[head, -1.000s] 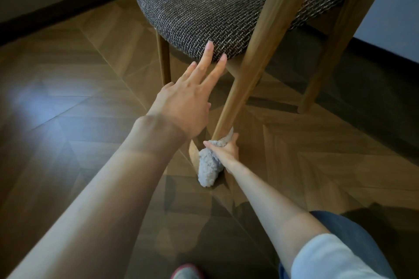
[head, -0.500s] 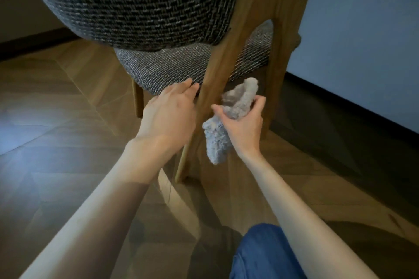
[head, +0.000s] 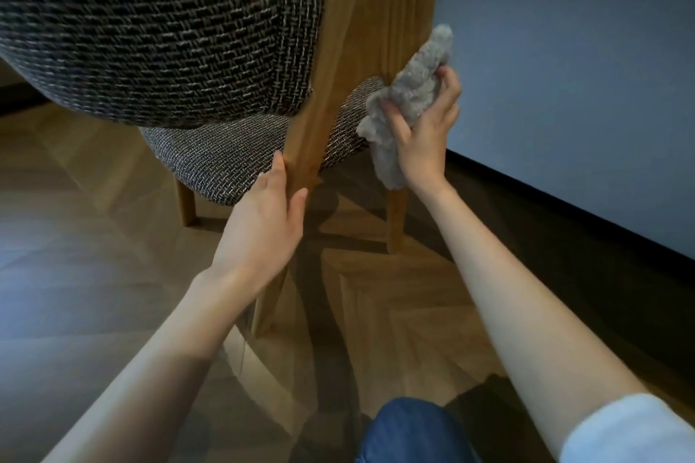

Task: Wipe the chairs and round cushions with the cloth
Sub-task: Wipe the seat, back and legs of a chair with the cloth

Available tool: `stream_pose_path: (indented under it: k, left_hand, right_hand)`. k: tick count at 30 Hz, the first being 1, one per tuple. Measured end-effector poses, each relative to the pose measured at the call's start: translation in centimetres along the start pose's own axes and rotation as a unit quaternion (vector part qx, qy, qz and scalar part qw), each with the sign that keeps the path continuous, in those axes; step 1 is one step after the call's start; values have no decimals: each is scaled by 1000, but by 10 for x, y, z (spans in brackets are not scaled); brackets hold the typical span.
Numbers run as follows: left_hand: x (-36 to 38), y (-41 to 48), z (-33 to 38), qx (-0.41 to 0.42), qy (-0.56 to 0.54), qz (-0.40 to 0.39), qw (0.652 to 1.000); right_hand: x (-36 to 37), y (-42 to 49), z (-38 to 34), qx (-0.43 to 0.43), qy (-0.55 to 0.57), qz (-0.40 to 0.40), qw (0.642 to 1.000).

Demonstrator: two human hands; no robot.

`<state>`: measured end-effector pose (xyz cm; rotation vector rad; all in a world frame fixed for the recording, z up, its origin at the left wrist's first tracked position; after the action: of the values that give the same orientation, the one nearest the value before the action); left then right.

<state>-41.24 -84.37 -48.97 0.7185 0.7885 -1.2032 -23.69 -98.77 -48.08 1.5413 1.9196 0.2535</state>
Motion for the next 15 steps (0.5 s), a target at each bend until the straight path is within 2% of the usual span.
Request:
stream_pose_path:
  k: [9,11,15]
  left_hand:
    - [8,-1,-12,35,25,21,999]
    - [10,0,-13,41,16,24,999]
    - [19,9,-18,54,-4,42,998]
  right_hand:
    - [38,-54,103,159,1,-33,987]
    - [37,-57,111,160,-3,-32,987]
    - [29,-43,95,91,-22,15,995]
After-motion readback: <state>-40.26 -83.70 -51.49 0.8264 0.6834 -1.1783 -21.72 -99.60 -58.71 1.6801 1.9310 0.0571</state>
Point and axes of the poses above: each hand's wrist, its own y-axis towards the middle knuckle, its own x-axis out of the palm, z = x × y, the point moved 3 cm from there along y, towards the middle knuckle, and after that the axes turned 15 degrees about -z, right-handed, at the moved point
